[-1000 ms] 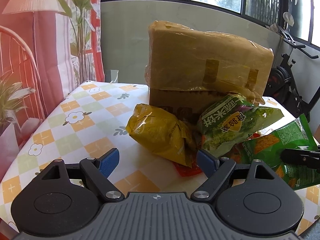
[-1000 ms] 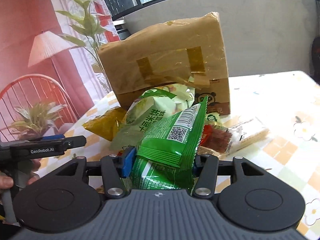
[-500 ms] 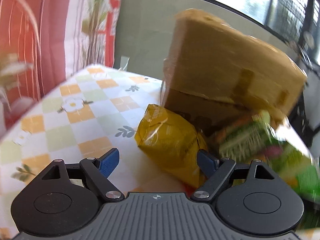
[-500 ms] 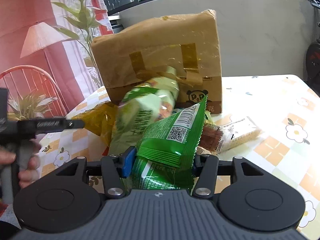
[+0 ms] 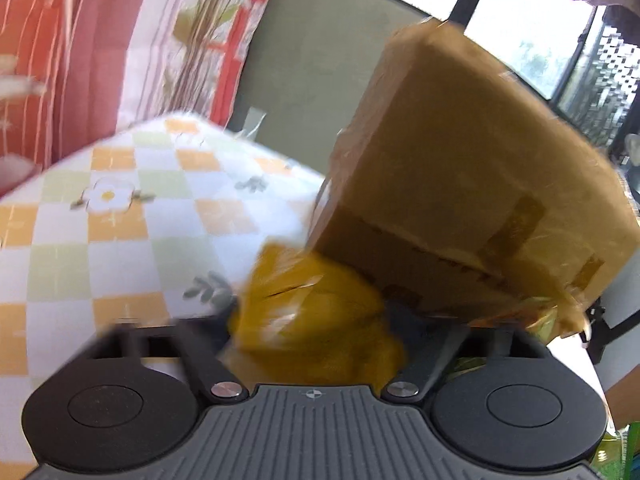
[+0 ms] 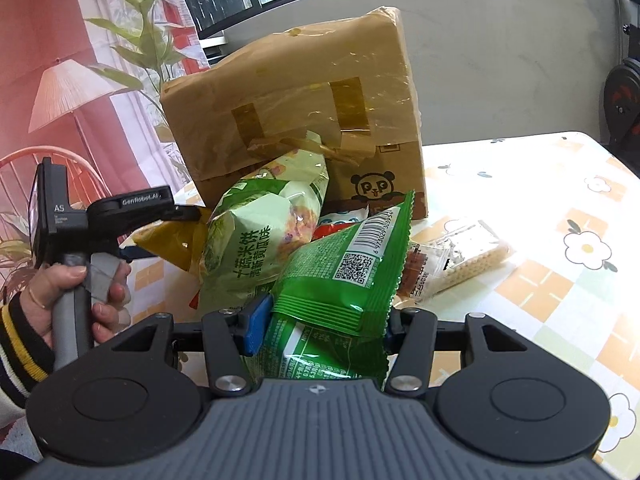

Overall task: Organize snacks
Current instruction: 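Grasp the yellow snack bag with the left gripper while the right gripper holds the green packet, then lift the yellow bag and green packet with both grippers toward the box, then open both grippers over the box to drop the yellow bag and green packet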

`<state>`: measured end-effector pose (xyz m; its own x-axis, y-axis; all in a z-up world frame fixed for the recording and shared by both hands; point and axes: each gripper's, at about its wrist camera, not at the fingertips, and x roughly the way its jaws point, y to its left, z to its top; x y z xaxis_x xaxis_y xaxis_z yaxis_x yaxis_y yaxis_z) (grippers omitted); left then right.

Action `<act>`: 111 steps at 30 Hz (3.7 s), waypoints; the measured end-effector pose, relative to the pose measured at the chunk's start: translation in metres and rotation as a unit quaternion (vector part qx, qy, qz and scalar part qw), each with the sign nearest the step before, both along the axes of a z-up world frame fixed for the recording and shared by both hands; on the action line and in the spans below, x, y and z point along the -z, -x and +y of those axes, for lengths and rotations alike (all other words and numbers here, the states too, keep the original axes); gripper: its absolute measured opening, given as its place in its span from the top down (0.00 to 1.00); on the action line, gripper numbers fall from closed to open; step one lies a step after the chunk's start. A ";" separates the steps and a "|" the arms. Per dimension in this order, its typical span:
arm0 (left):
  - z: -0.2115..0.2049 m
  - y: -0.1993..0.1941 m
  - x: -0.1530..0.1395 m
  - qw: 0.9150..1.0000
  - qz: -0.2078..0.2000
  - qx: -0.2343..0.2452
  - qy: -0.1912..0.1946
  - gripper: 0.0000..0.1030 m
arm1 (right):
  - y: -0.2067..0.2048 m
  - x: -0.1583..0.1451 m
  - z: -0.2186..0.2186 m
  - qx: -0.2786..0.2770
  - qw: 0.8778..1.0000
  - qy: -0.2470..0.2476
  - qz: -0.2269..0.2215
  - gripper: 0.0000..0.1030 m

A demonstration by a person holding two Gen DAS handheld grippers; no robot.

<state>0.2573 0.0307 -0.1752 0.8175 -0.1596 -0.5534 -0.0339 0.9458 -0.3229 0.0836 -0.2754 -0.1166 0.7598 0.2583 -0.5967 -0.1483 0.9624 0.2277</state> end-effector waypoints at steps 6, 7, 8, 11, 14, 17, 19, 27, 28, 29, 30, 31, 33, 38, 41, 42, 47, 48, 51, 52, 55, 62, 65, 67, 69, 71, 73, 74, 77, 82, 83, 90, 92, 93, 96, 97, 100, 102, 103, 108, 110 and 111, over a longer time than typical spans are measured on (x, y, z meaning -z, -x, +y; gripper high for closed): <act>0.004 0.012 -0.012 0.999 -0.004 0.015 -0.032 0.69 | 0.002 -0.002 -0.001 0.002 1.000 -0.004 -0.003 0.48; 0.006 0.014 -0.013 0.999 -0.005 0.014 -0.034 0.69 | 0.003 -0.003 -0.001 0.001 1.000 -0.004 -0.004 0.48; 0.007 0.015 -0.014 0.999 -0.006 0.013 -0.035 0.70 | 0.003 -0.004 0.000 0.001 1.000 -0.004 -0.004 0.48; 0.012 0.020 -0.015 0.999 -0.008 0.009 -0.035 0.72 | 0.003 -0.005 0.001 0.001 1.000 -0.001 -0.006 0.48; 0.009 0.032 -0.022 0.998 -0.017 0.014 -0.064 0.73 | 0.005 -0.007 0.001 0.003 1.000 0.002 -0.007 0.48; 0.008 0.046 -0.031 0.995 -0.030 0.026 -0.091 0.74 | 0.007 -0.012 0.002 0.003 1.000 0.010 -0.014 0.48; 0.009 0.053 -0.037 0.994 -0.036 0.033 -0.097 0.74 | 0.008 -0.017 0.001 0.004 1.000 0.012 -0.022 0.48; 0.011 0.074 -0.060 0.993 -0.067 0.041 -0.092 0.74 | 0.011 -0.028 -0.003 0.014 0.999 0.019 -0.038 0.48; 0.011 0.075 -0.063 0.992 -0.071 0.041 -0.091 0.74 | 0.011 -0.030 -0.004 0.016 0.999 0.020 -0.041 0.48; 0.011 0.075 -0.066 0.992 -0.074 0.042 -0.091 0.74 | 0.011 -0.032 -0.005 0.017 0.999 0.020 -0.045 0.48; 0.010 0.075 -0.069 0.992 -0.078 0.042 -0.090 0.74 | 0.011 -0.035 -0.007 0.018 0.998 0.020 -0.048 0.48; 0.009 0.076 -0.072 0.992 -0.081 0.043 -0.091 0.74 | 0.011 -0.039 -0.007 0.019 0.998 0.021 -0.053 0.48; 0.007 0.077 -0.078 0.991 -0.089 0.046 -0.092 0.74 | 0.010 -0.044 -0.009 0.019 0.998 0.022 -0.061 0.48; 0.000 0.081 -0.087 0.988 -0.102 0.057 -0.099 0.74 | 0.009 -0.053 -0.013 0.026 0.997 0.023 -0.074 0.48; -0.003 0.083 -0.093 0.987 -0.111 0.062 -0.099 0.74 | 0.008 -0.058 -0.016 0.031 0.996 0.023 -0.080 0.48; -0.003 0.084 -0.095 0.986 -0.115 0.064 -0.099 0.74 | 0.008 -0.060 -0.017 0.033 0.996 0.023 -0.083 0.48; -0.008 0.086 -0.110 0.983 -0.135 0.075 -0.099 0.74 | 0.006 -0.074 -0.023 0.040 0.994 0.023 -0.103 0.48; -0.009 0.086 -0.113 0.982 -0.140 0.077 -0.099 0.74 | 0.005 -0.077 -0.023 0.041 0.993 0.023 -0.108 0.48; -0.013 0.086 -0.122 0.980 -0.151 0.083 -0.100 0.74 | 0.003 -0.088 -0.024 0.041 0.991 0.026 -0.126 0.48; -0.015 0.086 -0.126 0.979 -0.155 0.086 -0.100 0.74 | 0.002 -0.093 -0.025 0.040 0.990 0.027 -0.133 0.48; -0.020 0.087 -0.141 0.975 -0.176 0.093 -0.101 0.74 | -0.004 -0.107 -0.027 0.038 0.988 0.024 -0.148 0.48; -0.037 0.073 -0.177 0.965 -0.218 0.113 -0.095 0.74 | -0.032 -0.156 -0.027 0.029 0.980 0.013 -0.197 0.48; -0.046 0.062 -0.192 0.960 -0.234 0.120 -0.098 0.74 | -0.055 -0.175 -0.019 0.015 0.976 0.026 -0.217 0.48; -0.052 0.050 -0.200 0.958 -0.240 0.122 -0.101 0.74 | -0.077 -0.182 -0.012 0.004 0.974 0.047 -0.220 0.48; -0.060 0.036 -0.206 0.956 -0.244 0.119 -0.110 0.74 | -0.098 -0.186 -0.006 -0.002 0.972 0.064 -0.227 0.48; -0.067 0.018 -0.210 0.957 -0.240 0.117 -0.116 0.74 | -0.122 -0.187 -0.002 0.000 0.971 0.069 -0.227 0.48; -0.074 0.000 -0.212 0.957 -0.235 0.115 -0.126 0.74 | -0.144 -0.187 0.001 0.003 0.972 0.071 -0.224 0.48; -0.077 -0.008 -0.212 0.957 -0.232 0.114 -0.134 0.74 | -0.153 -0.186 0.003 0.002 0.972 0.073 -0.224 0.48; -0.087 -0.032 -0.211 0.955 -0.225 0.113 -0.156 0.74 | -0.175 -0.180 0.007 -0.003 0.972 0.091 -0.217 0.48; -0.097 -0.065 -0.202 0.956 -0.206 0.112 -0.176 0.74 | -0.211 -0.162 0.011 -0.006 0.974 0.118 -0.191 0.48; -0.099 -0.069 -0.199 0.956 -0.202 0.112 -0.178 0.74 | -0.217 -0.159 0.012 -0.007 0.975 0.120 -0.186 0.48; -0.104 -0.096 -0.179 0.959 -0.172 0.123 -0.191 0.74 | -0.240 -0.138 0.012 -0.012 0.980 0.130 -0.149 0.48; -0.105 -0.099 -0.173 0.959 -0.163 0.127 -0.196 0.74 | -0.245 -0.132 0.013 -0.013 0.981 0.133 -0.138 0.48; -0.105 -0.102 -0.169 0.959 -0.157 0.129 -0.198 0.74 | -0.246 -0.129 0.013 -0.014 0.982 0.133 -0.134 0.48; -0.104 -0.108 -0.161 0.961 -0.139 0.133 -0.196 0.73 | -0.250 -0.122 0.013 -0.015 0.985 0.129 -0.114 0.48; -0.103 -0.110 -0.158 0.962 -0.134 0.135 -0.197 0.73 | -0.251 -0.120 0.013 -0.015 0.986 0.129 -0.107 0.47; -0.101 -0.114 -0.153 0.961 -0.125 0.139 -0.203 0.69 | -0.253 -0.116 0.014 -0.016 0.987 0.132 -0.092 0.45; -0.099 -0.113 -0.153 0.961 -0.123 0.141 -0.203 0.54 | -0.253 -0.117 0.014 -0.012 0.988 0.129 -0.084 0.43; -0.097 -0.112 -0.154 0.962 -0.123 0.141 -0.200 0.44 | -0.252 -0.118 0.013 -0.010 0.988 0.127 -0.083 0.39; -0.094 -0.106 -0.161 0.965 -0.125 0.137 -0.187 0.37 | -0.242 -0.124 0.012 -0.012 0.988 0.123 -0.087 0.27; -0.093 -0.101 -0.164 0.965 -0.128 0.136 -0.186 0.36 | -0.236 -0.127 0.012 -0.012 0.988 0.124 -0.090 0.27; -0.092 -0.098 -0.165 0.965 -0.129 0.136 -0.185 0.36 | -0.232 -0.128 0.012 -0.012 0.988 0.123 -0.091 0.27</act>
